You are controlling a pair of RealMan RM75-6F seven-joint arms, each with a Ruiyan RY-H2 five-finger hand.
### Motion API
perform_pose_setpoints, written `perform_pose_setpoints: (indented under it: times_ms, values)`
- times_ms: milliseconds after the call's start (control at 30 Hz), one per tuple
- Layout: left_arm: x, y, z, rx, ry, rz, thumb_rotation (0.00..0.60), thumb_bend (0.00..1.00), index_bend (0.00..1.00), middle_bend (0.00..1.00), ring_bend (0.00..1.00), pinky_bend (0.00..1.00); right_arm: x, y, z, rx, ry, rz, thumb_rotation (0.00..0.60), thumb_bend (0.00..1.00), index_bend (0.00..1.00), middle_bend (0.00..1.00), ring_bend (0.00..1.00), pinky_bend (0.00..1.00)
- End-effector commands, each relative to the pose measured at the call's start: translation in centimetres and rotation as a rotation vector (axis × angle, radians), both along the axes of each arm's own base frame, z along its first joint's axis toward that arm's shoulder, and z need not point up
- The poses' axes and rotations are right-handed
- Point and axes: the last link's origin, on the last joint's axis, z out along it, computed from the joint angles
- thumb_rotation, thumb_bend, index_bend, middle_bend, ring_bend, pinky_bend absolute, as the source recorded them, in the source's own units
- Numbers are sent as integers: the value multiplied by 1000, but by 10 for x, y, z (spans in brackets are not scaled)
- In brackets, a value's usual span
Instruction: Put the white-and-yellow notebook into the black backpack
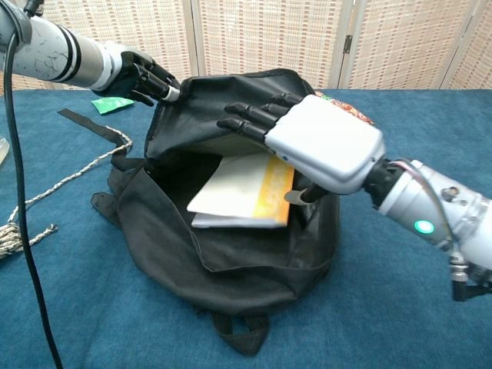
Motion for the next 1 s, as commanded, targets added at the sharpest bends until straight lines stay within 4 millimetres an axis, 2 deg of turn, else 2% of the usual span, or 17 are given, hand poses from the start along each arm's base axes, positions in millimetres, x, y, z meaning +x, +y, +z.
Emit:
perform_pose_setpoints:
  times_ms: [33, 100, 233, 400, 533, 733, 867, 1000]
  values:
    - [1, -3, 0, -11, 5, -14, 600, 732, 519, 287, 185, 22, -12, 15, 23, -1, -34, 12, 600, 38, 0, 89, 223, 169]
    - [2, -6, 0, -27, 14, -35, 600, 663, 460, 273, 172, 14, -20, 23, 39, -15, -51, 9, 600, 38, 0, 93, 222, 169]
    - [3, -11, 2, -41, 19, -64, 600, 531, 280, 215, 130, 0, -36, 30, 68, -56, -66, -22, 600, 38, 0, 110, 226, 170]
    - [3, -16, 6, -36, 5, -79, 600, 443, 185, 158, 89, 0, -51, 34, 97, -108, -70, -63, 600, 38, 0, 117, 229, 176]
    - [1, -20, 13, -16, 0, -91, 600, 437, 182, 151, 86, 0, -62, 35, 113, -133, -79, -107, 600, 38, 0, 122, 233, 181]
    - [-16, -31, 28, 84, 53, -131, 600, 446, 234, 152, 117, 4, -79, 35, 139, -106, -134, -197, 600, 39, 11, 151, 289, 281]
    - [-35, -50, 39, 155, 147, -207, 600, 450, 259, 163, 131, 9, -90, 35, 156, -42, -190, -287, 600, 189, 117, 212, 336, 334]
    - [-61, -71, 52, 240, 243, -275, 600, 452, 280, 171, 140, 9, -105, 35, 173, -11, -210, -371, 600, 226, 139, 226, 344, 337]
